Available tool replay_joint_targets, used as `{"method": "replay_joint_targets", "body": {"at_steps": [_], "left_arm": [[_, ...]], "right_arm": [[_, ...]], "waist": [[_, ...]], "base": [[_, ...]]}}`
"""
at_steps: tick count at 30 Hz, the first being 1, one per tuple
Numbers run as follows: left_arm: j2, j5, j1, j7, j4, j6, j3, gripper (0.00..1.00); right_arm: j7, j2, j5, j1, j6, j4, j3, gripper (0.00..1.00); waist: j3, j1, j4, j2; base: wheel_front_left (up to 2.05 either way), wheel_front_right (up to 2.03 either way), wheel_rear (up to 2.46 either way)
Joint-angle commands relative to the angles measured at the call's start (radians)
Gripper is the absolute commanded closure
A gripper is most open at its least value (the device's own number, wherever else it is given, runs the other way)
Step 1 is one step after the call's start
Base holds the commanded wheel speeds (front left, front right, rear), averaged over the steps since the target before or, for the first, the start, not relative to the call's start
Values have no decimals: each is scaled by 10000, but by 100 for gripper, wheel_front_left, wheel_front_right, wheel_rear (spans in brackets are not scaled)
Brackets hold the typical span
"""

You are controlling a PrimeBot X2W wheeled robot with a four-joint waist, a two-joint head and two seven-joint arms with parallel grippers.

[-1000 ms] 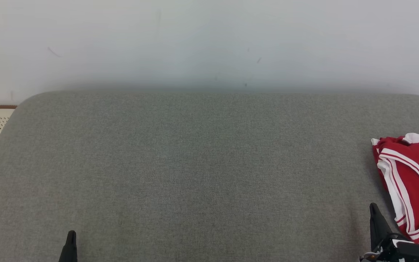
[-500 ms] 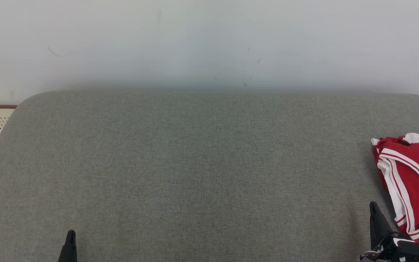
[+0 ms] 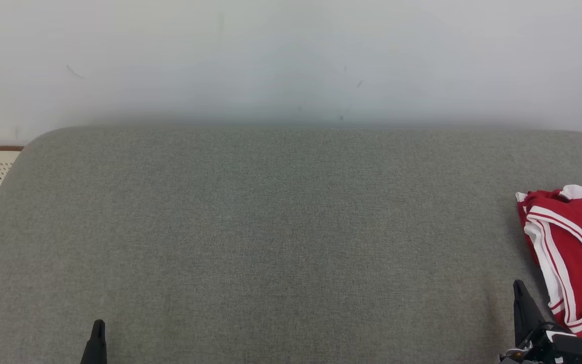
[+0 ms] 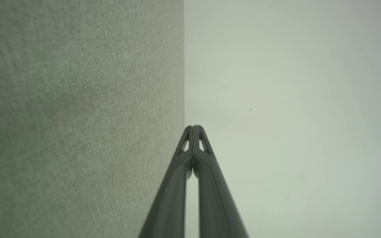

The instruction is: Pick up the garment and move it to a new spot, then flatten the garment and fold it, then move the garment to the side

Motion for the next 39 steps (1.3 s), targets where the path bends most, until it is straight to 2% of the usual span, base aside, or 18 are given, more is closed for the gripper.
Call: {"method": "replay_joint_targets", "body": {"at_steps": [1, 39], "left_arm": [[34, -34, -60, 14, -12, -26, 20, 100], [34, -34, -58, 14, -13, -26, 19, 100]], "right_arm": [[-1, 24, 34, -8, -7, -27, -2, 100], [-3, 24, 37, -6, -7, -28, 0, 100]], "waist": [[-1, 0, 0, 0], [0, 0, 0, 0]], "base": [[0, 0, 0], [0, 0, 0]]}}
